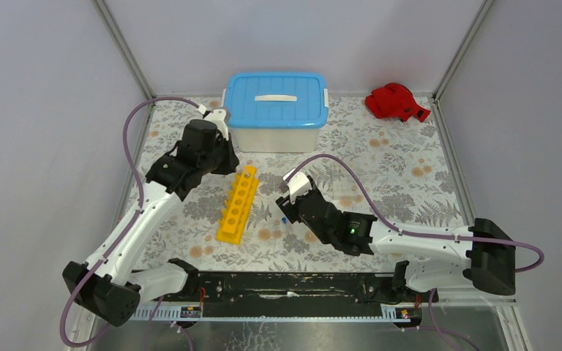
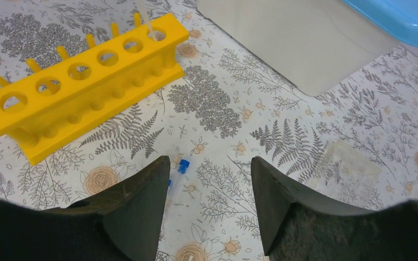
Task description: Organize the chemistry lab equipment
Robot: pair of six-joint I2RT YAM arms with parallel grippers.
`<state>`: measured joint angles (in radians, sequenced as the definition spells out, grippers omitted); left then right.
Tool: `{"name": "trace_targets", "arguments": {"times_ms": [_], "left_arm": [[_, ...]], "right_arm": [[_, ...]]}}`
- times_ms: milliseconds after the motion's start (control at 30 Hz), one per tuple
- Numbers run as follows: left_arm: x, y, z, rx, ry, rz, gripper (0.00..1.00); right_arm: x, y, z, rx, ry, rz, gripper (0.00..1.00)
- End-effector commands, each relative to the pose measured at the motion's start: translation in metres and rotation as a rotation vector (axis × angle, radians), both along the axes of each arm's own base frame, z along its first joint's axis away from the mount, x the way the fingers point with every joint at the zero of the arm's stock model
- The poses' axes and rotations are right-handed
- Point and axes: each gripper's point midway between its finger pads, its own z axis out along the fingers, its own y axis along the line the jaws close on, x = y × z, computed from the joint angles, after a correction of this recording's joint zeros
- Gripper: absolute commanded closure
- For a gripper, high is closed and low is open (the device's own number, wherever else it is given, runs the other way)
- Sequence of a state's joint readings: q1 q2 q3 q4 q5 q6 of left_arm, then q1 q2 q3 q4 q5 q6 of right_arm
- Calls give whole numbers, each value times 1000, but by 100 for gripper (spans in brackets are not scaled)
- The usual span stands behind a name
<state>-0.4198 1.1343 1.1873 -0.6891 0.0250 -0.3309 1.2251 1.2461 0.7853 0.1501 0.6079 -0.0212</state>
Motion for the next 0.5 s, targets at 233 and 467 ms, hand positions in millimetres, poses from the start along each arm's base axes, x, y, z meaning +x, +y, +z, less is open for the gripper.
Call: {"name": "trace_targets", "arguments": {"times_ms": [233,467], "left_arm": [[5,15,4,149,-53,63,98],[2,13,-5,165,-29,49,99]], "right_arm": [[9,-1,4,52,-39,-75,35],[9,-1,-2,38,-34,-75,34]]}}
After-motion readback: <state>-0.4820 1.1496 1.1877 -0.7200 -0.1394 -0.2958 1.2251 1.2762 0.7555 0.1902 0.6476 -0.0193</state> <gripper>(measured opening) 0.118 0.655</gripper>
